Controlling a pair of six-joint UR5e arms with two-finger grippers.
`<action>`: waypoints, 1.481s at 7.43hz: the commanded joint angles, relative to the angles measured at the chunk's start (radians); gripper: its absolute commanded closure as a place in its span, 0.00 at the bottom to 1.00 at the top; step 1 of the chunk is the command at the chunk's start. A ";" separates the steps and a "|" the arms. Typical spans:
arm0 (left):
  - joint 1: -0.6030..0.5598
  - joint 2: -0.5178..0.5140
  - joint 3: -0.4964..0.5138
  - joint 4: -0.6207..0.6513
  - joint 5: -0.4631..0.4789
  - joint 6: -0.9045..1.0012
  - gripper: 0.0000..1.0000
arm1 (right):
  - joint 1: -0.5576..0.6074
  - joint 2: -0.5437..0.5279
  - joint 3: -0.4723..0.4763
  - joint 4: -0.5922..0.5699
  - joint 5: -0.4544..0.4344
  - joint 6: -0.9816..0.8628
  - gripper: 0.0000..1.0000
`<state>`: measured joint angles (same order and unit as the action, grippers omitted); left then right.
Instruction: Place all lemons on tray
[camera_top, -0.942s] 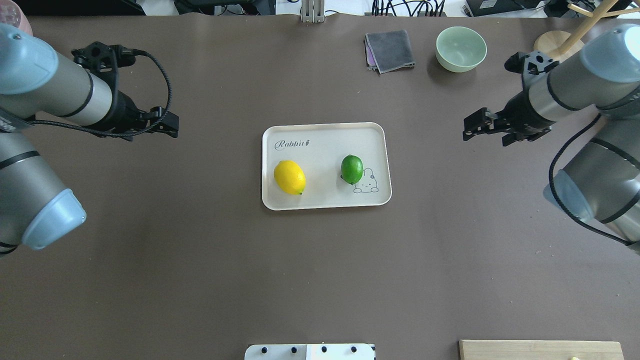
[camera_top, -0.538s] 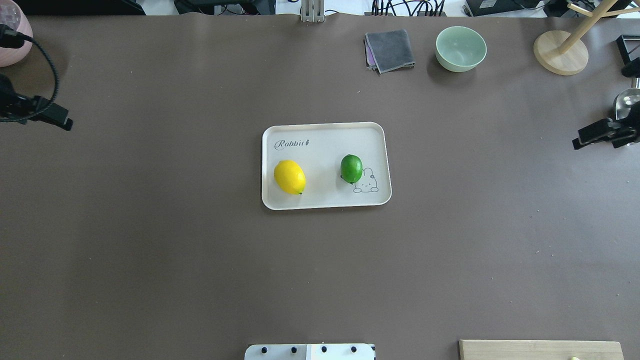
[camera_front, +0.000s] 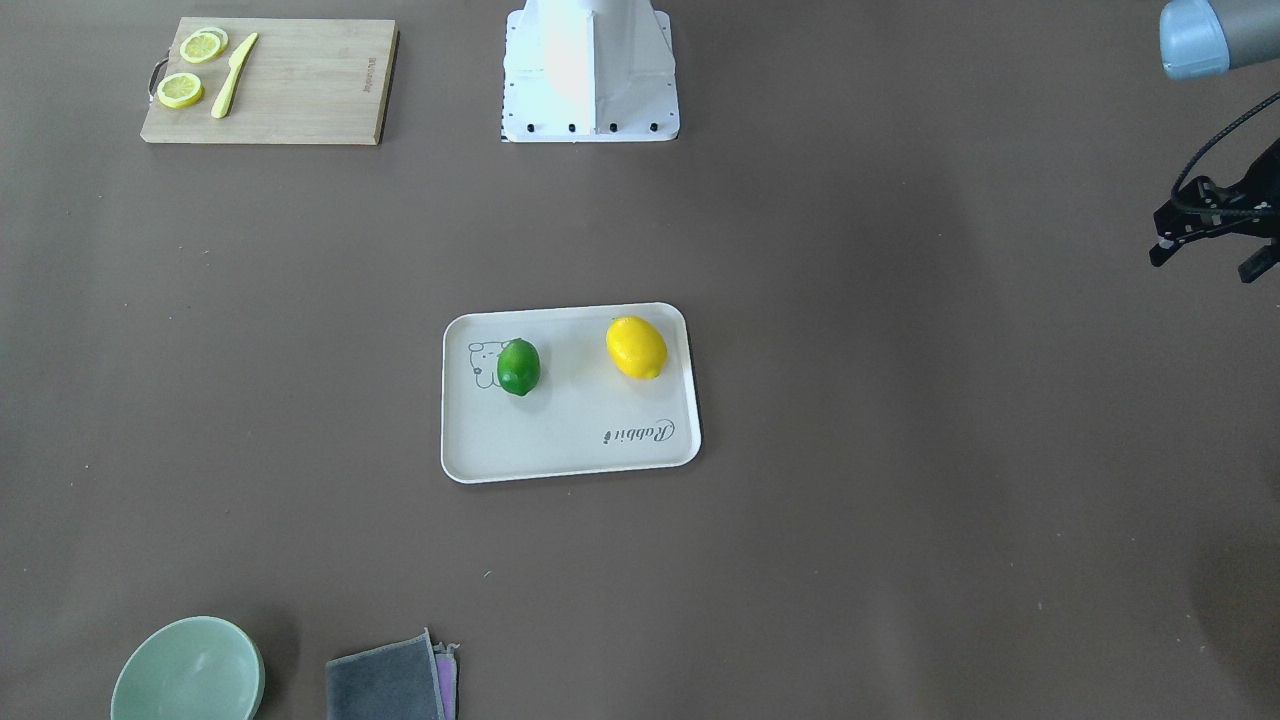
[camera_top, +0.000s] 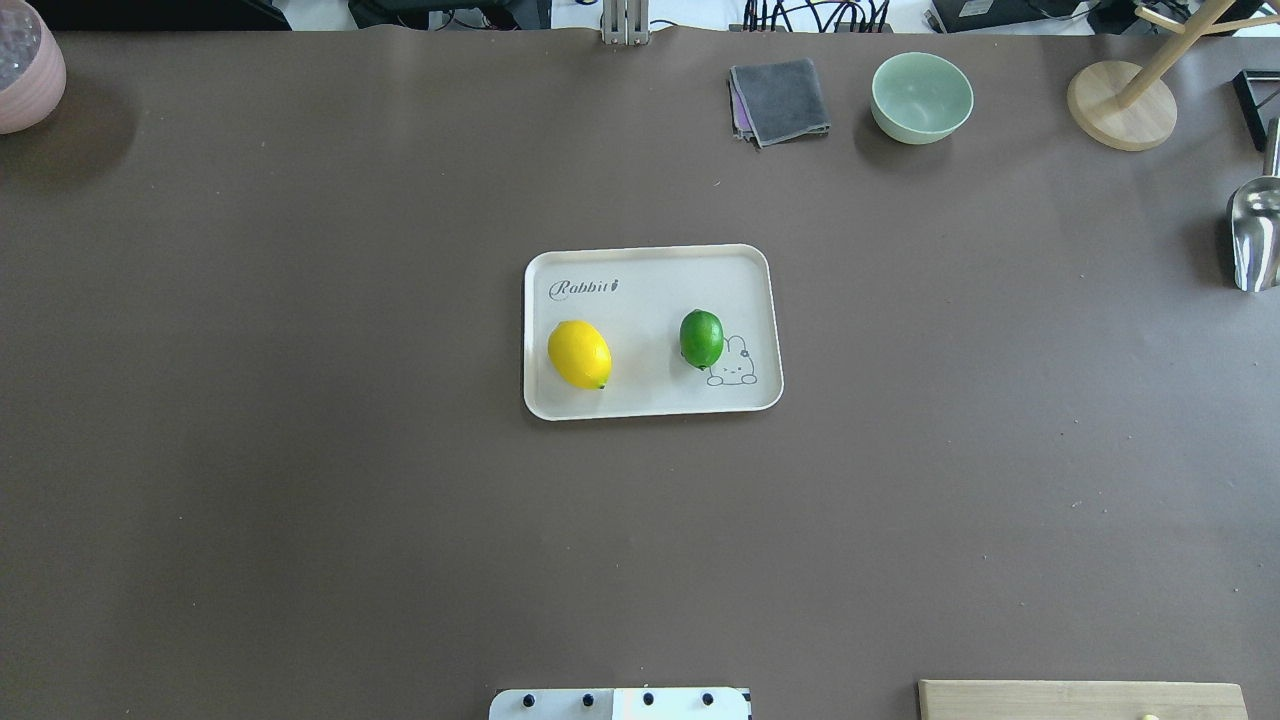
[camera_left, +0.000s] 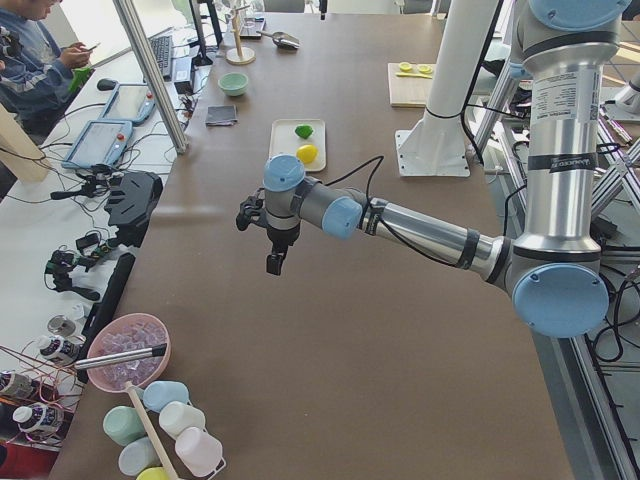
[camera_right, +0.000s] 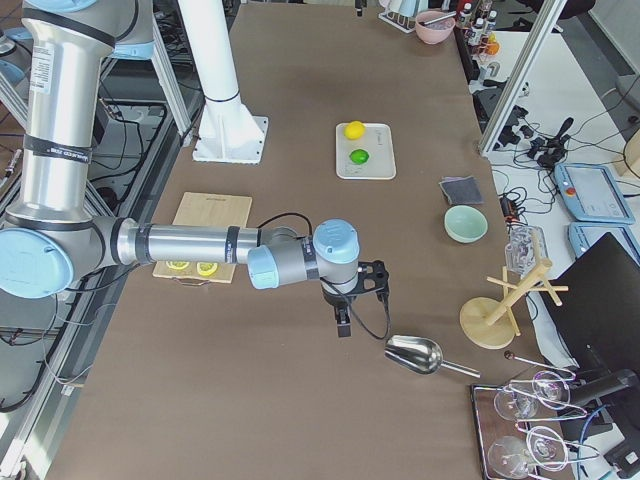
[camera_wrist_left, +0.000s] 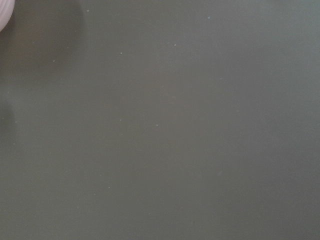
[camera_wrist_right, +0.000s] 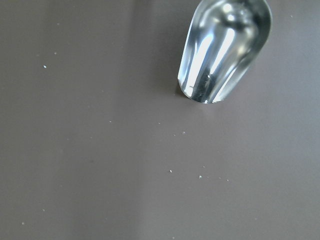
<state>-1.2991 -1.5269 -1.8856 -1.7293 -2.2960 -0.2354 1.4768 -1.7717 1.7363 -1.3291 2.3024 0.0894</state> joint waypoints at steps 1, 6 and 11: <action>-0.029 0.016 0.016 -0.050 -0.010 -0.002 0.02 | 0.048 -0.038 0.025 -0.009 0.018 -0.025 0.00; -0.086 0.022 0.079 -0.035 -0.016 -0.005 0.02 | 0.050 -0.043 0.046 0.004 0.071 -0.031 0.00; -0.108 0.027 0.085 -0.029 -0.072 0.004 0.02 | 0.040 -0.031 0.048 0.002 0.123 -0.040 0.00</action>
<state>-1.4065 -1.5000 -1.8096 -1.7572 -2.3620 -0.2321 1.5219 -1.8104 1.7792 -1.3282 2.4120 0.0510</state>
